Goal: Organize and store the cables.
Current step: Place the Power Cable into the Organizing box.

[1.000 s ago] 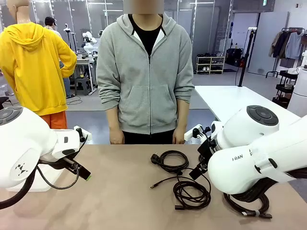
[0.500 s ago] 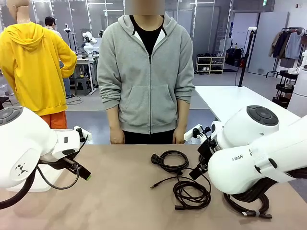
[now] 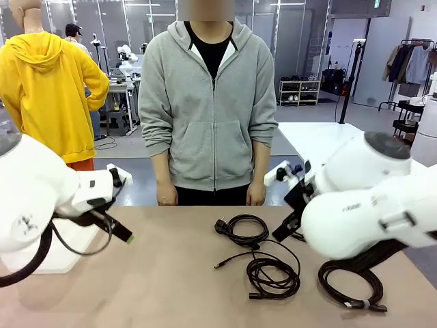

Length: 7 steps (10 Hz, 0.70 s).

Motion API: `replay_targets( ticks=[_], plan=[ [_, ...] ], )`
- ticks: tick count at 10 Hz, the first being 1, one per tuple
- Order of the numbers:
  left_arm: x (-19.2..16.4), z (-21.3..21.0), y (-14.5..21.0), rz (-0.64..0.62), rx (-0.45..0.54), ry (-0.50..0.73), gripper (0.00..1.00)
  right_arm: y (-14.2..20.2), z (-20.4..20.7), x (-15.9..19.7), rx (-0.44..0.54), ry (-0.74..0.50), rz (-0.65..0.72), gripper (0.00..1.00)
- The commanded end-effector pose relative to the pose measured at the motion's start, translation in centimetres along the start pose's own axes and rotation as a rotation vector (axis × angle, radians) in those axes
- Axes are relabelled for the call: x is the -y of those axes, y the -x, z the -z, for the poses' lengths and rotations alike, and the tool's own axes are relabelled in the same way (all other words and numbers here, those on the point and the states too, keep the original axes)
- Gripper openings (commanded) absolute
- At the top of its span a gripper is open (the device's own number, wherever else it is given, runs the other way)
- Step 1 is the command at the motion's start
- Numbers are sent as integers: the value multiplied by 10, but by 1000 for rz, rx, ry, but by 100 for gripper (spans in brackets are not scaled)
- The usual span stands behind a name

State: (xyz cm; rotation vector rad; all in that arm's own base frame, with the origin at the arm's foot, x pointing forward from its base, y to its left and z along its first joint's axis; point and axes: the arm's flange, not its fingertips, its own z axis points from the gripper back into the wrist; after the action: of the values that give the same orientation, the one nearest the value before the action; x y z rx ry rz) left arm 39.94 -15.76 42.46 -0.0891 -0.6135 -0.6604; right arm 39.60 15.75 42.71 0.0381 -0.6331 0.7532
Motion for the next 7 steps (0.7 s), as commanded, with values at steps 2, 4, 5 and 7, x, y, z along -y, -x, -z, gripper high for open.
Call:
replay_targets(
  ticks=[2, 4, 5, 7],
  plan=[
    [-49, -86, -7, 62, 62, 141, 100, 11, -72, 55, 25, -147, -65, 100],
    [-79, -143, 13, 97, 112, 268, 100, 45, -121, 90, 109, -272, -59, 100],
    [-91, -167, 31, 116, 145, 279, 100, 67, -140, 101, 149, -295, -60, 100],
    [-115, -204, 73, 71, 239, 251, 100, 115, -168, 118, 225, -346, -16, 100]
  ],
)
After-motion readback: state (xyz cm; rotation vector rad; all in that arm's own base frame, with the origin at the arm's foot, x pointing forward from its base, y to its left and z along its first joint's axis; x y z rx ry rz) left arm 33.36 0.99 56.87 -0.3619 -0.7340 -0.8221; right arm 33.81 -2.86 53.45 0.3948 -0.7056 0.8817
